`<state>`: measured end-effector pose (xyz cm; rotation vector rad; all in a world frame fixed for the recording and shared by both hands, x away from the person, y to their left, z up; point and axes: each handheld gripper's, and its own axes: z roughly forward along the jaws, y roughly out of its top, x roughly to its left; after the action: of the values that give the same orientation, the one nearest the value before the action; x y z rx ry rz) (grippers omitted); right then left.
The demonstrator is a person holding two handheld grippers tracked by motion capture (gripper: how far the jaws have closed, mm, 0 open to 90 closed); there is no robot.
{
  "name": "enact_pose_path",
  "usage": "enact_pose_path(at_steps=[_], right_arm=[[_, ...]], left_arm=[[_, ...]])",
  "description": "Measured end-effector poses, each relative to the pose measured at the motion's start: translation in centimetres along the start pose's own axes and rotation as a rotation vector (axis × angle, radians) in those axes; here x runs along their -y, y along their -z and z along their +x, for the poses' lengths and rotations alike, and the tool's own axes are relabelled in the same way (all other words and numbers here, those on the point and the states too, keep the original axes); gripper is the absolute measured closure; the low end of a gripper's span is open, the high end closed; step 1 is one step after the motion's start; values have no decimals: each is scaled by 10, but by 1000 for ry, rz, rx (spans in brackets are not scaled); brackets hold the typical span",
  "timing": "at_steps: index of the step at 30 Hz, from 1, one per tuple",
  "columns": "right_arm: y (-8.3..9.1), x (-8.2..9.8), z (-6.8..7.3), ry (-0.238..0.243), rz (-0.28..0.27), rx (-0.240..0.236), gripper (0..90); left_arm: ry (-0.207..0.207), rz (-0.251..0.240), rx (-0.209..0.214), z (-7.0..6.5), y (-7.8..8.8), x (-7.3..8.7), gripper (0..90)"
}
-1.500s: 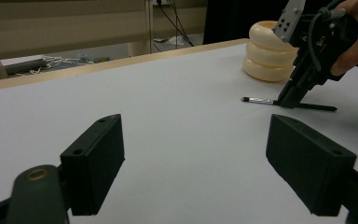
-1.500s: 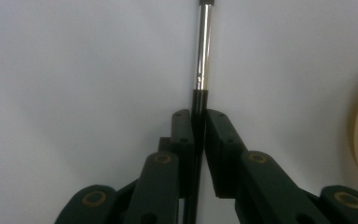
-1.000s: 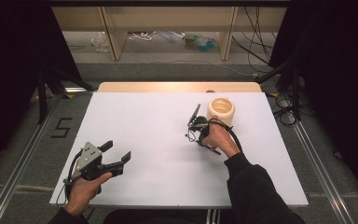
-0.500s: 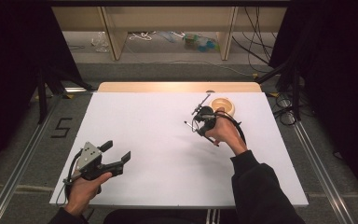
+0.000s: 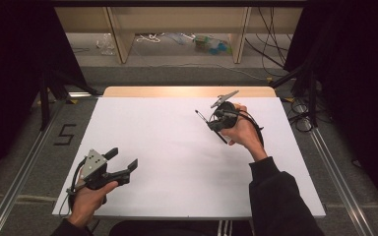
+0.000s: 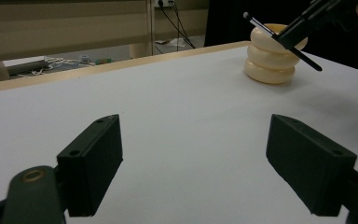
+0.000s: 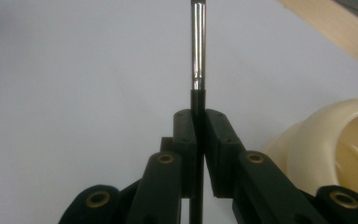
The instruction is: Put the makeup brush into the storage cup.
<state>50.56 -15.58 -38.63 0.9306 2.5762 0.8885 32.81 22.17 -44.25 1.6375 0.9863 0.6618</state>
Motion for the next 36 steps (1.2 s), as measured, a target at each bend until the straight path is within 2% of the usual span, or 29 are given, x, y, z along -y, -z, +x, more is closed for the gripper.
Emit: enact_pose_path(at_steps=[2, 3, 4, 6, 9, 12, 14, 15, 20, 26, 27, 29, 33, 34, 36], right_arm=[[4, 0, -2, -26, -44, 0, 840], [6, 0, -4, -19, -86, 7, 840], [8, -1, -4, -38, -124, 6, 840], [13, -2, -7, -43, -195, 3, 840], [19, -3, -10, -54, -271, 31, 840], [23, -2, -16, -75, -324, 50, 840], [25, -1, -18, -78, -337, 46, 841], [29, 0, -22, -95, -365, 51, 841], [37, 1, -28, -116, -435, 63, 841], [46, 4, -37, -152, -483, 78, 841], [46, 5, -39, -156, -505, 87, 841], [48, 7, -42, -174, -507, 82, 841], [49, 11, -49, -191, -548, 110, 841], [50, 12, -50, -198, -538, 118, 841], [48, 14, -55, -201, -554, 126, 841]], left_arm=[[1, -1, 0, 0, 0, 0, 183], [1, -1, 1, 0, 0, 0, 183], [1, 0, 2, 0, 0, 0, 183], [1, 0, 2, 0, 0, 0, 183], [2, 2, 2, 0, 0, 0, 183], [5, -1, 2, 1, 0, 0, 183], [5, 0, 2, 1, -1, 0, 183], [8, -1, 3, 1, -1, 0, 183], [8, -2, 2, 1, 0, 0, 184], [7, 1, 2, 1, -1, 0, 183], [9, 1, 1, 1, -1, 0, 183], [7, 2, 1, 1, -1, 0, 183], [9, 3, 0, 1, -1, 1, 183], [10, 3, -1, 1, -1, 1, 183], [8, 0, 2, 1, -1, 0, 183]])
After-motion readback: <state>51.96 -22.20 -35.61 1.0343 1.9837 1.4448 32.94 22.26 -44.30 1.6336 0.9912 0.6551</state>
